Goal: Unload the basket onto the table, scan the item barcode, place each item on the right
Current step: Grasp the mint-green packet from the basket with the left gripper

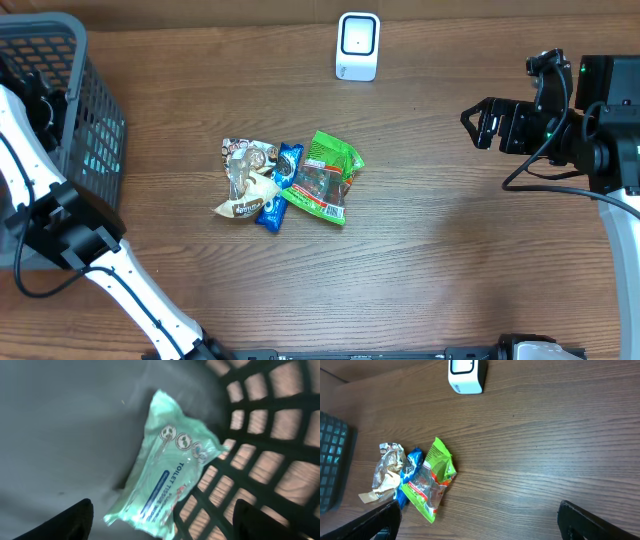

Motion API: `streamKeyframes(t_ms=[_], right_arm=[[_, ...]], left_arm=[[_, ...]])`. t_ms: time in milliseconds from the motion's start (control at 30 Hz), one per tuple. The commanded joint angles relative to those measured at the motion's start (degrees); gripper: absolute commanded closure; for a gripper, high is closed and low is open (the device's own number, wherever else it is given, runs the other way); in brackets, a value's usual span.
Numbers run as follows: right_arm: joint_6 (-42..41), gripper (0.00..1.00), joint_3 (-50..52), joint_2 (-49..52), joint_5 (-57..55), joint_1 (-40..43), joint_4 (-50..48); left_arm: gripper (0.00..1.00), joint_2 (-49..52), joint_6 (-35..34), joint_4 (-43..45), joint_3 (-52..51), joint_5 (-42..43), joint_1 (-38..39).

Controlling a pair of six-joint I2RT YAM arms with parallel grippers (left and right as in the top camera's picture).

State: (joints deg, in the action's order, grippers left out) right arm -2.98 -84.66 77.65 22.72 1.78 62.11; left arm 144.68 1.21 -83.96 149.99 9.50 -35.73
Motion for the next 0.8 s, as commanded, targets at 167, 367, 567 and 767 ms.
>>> streamKeyframes(t_ms=[167, 367, 567, 767], right_arm=[[-0.24, 0.0, -1.18, -0.15, 0.52, 0.0, -0.24], [-0.24, 0.0, -1.18, -0.15, 0.52, 0.0, -0.26], [-0.24, 0.0, -1.18, -0.13, 0.52, 0.0, -0.13], [-0.24, 0.0, -1.18, -0.15, 0.5, 0.0, -0.02]], left_arm=[[0.25, 7.58, 2.05, -0.94, 0.39, 3.63, 0.57], [0.25, 7.91, 2.05, -1.27, 0.13, 3.45, 1.73], [0.62, 7.91, 2.01, -1.95, 0.13, 2.54, 3.58], [0.96, 7.89, -1.25, -4.59, 0.15, -4.28, 4.37]])
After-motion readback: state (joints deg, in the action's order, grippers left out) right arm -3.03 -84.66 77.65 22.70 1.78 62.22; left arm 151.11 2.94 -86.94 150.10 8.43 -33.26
